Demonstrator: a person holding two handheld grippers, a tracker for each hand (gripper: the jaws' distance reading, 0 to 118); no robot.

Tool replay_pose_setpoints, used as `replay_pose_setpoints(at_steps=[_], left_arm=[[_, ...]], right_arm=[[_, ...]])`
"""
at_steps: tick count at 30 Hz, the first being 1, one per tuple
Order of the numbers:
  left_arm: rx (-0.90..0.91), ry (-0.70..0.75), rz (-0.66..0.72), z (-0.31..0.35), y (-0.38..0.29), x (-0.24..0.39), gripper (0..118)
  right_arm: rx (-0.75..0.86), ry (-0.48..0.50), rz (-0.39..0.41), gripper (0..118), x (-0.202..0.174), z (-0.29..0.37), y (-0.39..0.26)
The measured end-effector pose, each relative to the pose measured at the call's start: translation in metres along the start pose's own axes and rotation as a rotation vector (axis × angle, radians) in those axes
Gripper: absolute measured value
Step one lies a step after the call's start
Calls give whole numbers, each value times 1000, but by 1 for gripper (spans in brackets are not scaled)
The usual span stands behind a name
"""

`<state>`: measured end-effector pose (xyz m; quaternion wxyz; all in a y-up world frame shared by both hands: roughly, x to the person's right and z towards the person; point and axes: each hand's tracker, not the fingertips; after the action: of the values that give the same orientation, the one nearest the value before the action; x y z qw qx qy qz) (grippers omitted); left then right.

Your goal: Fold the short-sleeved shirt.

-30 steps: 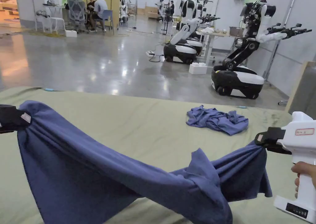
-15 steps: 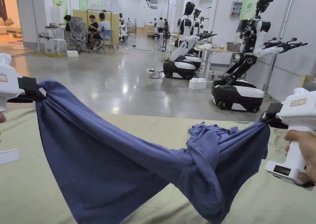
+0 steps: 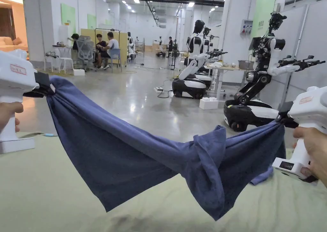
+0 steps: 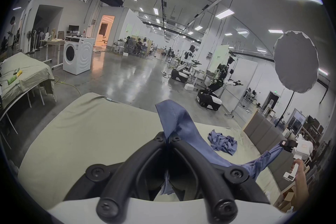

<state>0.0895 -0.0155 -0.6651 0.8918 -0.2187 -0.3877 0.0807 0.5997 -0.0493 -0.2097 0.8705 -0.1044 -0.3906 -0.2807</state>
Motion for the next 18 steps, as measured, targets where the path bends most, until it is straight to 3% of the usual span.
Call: replay_pose_setpoints(at_steps=[5, 9, 13, 18], left_arm=[[4, -5, 16, -16, -5, 0, 0], [-37, -16, -13, -19, -34, -8, 0], [-93, -28, 24, -9, -92, -24, 0], [-149, -72, 86, 39, -196, -42, 0]], right_arm=[[5, 23, -33, 4, 2, -20, -6], [-28, 33, -6, 4, 14, -26, -31], [-78, 21, 0, 4, 40, -21, -77], [-167, 44, -55, 4, 92, 8, -160]])
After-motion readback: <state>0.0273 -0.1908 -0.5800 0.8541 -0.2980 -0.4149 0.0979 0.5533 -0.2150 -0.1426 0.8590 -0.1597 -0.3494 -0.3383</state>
